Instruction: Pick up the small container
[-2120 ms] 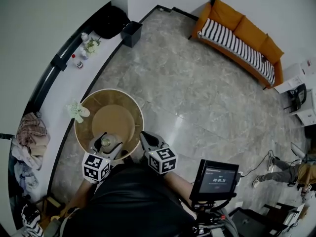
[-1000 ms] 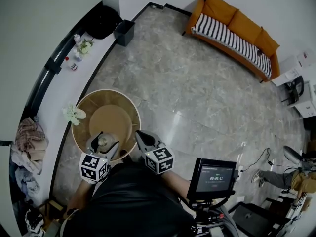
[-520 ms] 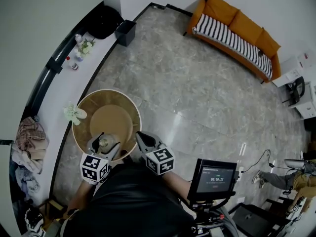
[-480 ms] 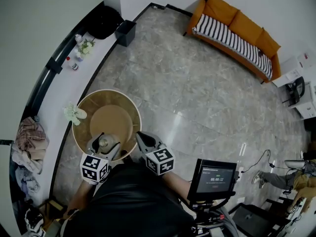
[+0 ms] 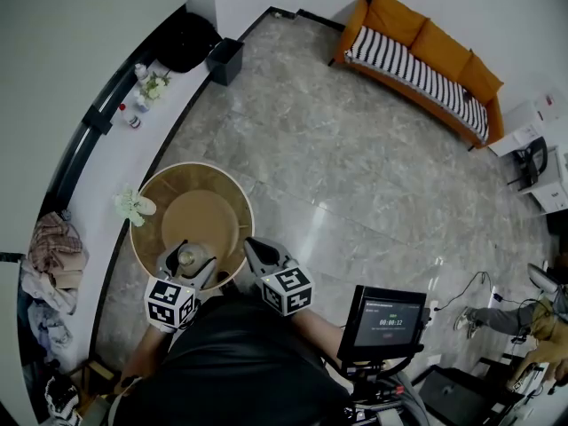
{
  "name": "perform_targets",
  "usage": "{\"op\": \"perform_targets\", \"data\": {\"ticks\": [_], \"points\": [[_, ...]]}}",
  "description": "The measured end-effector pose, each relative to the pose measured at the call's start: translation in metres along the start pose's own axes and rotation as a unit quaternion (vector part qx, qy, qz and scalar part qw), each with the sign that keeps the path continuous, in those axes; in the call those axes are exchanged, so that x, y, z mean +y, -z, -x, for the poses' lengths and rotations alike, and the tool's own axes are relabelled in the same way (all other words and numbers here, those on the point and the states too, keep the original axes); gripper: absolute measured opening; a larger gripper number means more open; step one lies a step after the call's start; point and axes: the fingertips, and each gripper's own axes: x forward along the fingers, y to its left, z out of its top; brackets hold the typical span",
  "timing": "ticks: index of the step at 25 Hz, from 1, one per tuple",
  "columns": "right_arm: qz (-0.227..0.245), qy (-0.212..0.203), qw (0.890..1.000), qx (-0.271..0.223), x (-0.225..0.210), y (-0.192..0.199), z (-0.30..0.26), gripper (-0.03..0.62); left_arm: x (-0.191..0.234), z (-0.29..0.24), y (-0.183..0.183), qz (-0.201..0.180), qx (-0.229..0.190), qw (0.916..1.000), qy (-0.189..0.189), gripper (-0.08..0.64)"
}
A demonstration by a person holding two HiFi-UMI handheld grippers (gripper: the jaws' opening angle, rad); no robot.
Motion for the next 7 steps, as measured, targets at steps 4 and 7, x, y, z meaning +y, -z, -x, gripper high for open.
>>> {"op": "perform_targets", "data": {"ticks": [4, 7], "points": [[0.002, 0.000, 1.000, 0.001, 0.0006, -0.0009, -0.0017, 0.006, 0.0036, 0.0000, -0.0002, 0.001, -0.002, 1.0000, -0.002, 0.330], [0.006, -0.001, 1.000, 0.002, 0.0005, -0.0024, -0.0040, 0.006, 0.0067, -0.0002, -0.0012, 0.003, -0.003, 1.0000, -0.003, 0.330]]}}
